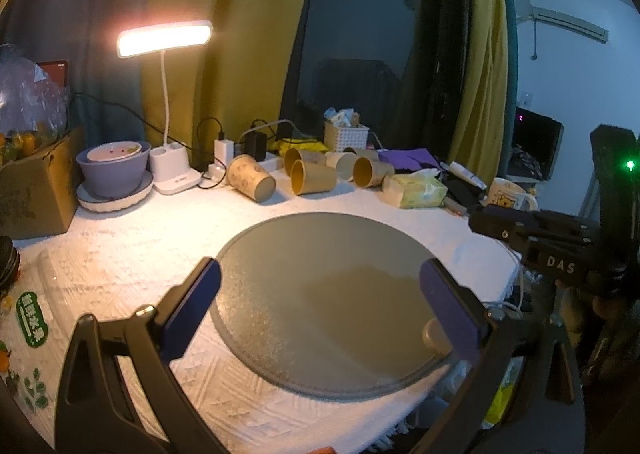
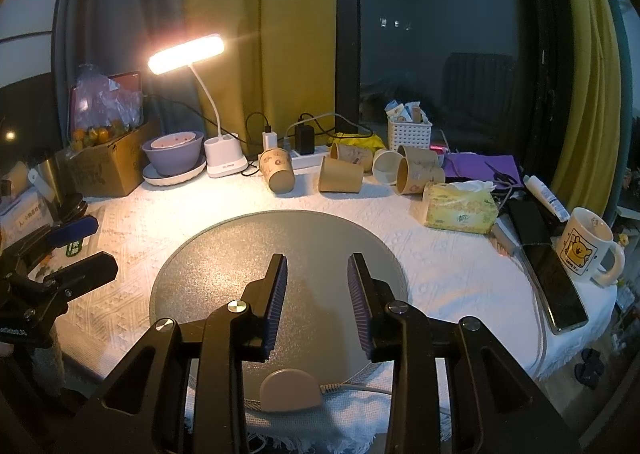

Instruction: Flip cup upright

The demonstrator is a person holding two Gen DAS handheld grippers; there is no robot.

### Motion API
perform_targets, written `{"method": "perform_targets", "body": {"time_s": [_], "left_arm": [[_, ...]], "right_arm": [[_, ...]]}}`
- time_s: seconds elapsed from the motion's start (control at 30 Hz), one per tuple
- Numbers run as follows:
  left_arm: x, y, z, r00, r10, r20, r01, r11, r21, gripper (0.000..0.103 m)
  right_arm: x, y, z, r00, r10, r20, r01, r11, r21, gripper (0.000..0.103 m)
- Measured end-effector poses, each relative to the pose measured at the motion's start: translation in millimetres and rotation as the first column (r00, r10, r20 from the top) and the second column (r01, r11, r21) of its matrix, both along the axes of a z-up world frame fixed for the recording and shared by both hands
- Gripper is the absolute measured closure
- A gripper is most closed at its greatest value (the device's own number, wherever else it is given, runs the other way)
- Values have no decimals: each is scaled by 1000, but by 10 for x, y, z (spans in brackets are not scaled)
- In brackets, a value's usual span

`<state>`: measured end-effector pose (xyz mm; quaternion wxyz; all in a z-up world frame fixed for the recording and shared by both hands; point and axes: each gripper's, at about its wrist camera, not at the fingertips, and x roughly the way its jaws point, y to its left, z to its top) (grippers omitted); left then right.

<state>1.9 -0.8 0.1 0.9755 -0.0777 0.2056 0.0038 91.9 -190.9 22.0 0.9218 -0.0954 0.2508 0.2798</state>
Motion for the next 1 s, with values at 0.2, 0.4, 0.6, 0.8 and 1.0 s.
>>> {"method": "perform_targets", "body": {"time_s": [0.2, 0.4, 0.6, 0.8, 1.0], "left_arm": [[3, -18, -3, 1000, -16, -1, 15, 1000, -5, 3], [-17, -44, 24, 1000, -7, 19, 7, 1000, 12, 3], [-25, -50, 31, 1000, -2, 26, 2, 1000, 14, 2], [-25, -47, 35, 1000, -7, 27, 7, 1000, 15, 3], [-28, -53, 33, 1000, -6, 26, 6, 1000, 15, 3]], "right_arm": [[3, -3, 10, 1000, 0, -1, 0, 1000, -1, 69], [-1, -18, 13, 1000, 0, 2, 0, 1000, 4, 49], [19, -34, 59, 1000, -6, 6, 5, 1000, 8, 49], [12, -51, 73, 1000, -10, 10, 10, 1000, 7, 49], [12, -56, 72, 1000, -12, 12, 12, 1000, 7, 49]]}}
